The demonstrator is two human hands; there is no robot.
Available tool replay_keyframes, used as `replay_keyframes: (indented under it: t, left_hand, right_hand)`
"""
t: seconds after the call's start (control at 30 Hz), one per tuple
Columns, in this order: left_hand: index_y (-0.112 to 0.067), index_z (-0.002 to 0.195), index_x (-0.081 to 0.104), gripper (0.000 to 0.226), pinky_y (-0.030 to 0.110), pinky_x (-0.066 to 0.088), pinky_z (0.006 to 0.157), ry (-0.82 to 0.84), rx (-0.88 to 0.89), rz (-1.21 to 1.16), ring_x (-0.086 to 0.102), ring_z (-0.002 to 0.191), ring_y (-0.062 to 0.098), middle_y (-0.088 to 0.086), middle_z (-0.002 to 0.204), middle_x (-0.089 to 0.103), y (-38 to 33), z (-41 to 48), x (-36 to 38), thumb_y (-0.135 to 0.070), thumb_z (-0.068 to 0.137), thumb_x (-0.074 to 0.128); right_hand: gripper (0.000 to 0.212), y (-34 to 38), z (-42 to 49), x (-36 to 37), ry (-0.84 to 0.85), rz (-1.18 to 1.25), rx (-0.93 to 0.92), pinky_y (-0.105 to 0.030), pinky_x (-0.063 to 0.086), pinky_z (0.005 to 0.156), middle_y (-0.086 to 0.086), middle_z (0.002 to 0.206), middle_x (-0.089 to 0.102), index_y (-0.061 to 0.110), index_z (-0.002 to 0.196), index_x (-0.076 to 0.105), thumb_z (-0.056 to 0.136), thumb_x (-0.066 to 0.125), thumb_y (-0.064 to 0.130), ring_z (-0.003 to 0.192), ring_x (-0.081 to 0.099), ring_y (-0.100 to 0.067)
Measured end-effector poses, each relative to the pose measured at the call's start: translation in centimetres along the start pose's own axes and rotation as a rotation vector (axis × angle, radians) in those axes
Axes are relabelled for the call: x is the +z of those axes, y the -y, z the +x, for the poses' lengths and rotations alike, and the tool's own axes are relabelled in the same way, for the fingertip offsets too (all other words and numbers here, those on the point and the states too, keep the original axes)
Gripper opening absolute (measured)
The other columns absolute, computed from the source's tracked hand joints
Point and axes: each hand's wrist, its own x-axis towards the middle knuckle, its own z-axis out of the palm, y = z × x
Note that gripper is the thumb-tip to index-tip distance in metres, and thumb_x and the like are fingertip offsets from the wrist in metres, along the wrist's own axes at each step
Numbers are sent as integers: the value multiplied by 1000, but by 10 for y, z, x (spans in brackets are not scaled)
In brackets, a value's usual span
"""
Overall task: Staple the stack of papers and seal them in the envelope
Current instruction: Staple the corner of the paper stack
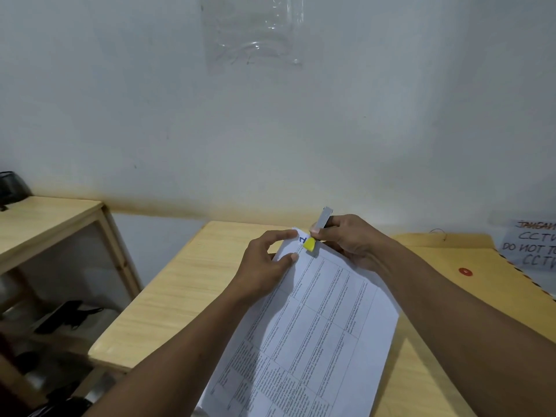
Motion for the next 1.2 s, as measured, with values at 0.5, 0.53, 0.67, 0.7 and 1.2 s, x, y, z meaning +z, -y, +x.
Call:
replay_keyframes:
  t: [0.5, 0.53, 0.67, 0.7, 1.2]
  left_hand:
    - [-34, 120, 69, 37, 35, 63, 76, -3, -31, -43, 74, 93, 20, -10, 131, 65, 13, 0, 1, -14, 88, 74]
    - [-34, 120, 70, 38, 37, 63, 79, -6, -29, -50, 74, 94, 20, -11, 132, 64, 14, 0, 2, -14, 88, 74]
    - [-32, 120, 70, 37, 41, 62, 83, -17, -37, -47, 74, 95, 19, -13, 132, 64, 18, 2, -1, -12, 88, 73]
    - [-32, 120, 70, 37, 42, 61, 85, -19, -45, -39, 74, 94, 18, -14, 131, 65, 19, 3, -3, -12, 89, 73]
    - [-17, 139, 57, 45, 29, 43, 105, -295, -275, 181, 52, 131, 23, 1, 146, 52, 53, 34, 8, -8, 95, 59]
  right_hand:
    - [24, -15, 2, 10, 4, 50, -155, -27, 58, 70, -14, 87, 75, -6, 98, 71, 83, 76, 12, 79, 74, -23]
    - [25, -18, 2, 12, -17, 67, -166, -31, 58, 76, -18, 92, 75, -5, 98, 71, 82, 77, 14, 84, 74, -27]
    - [21, -27, 4, 11, 14, 109, -113, -38, 55, 86, -19, 98, 75, 2, 97, 72, 82, 78, 15, 90, 72, -31]
    - [18, -25, 2, 10, 69, 114, -91, -37, 55, 85, -16, 97, 73, 4, 98, 71, 84, 76, 13, 88, 70, -28]
    - [30, -24, 16, -41, -66, -1203, -173, -37, 50, 84, 2, 116, 66, 28, 116, 64, 88, 65, 36, 96, 57, -21]
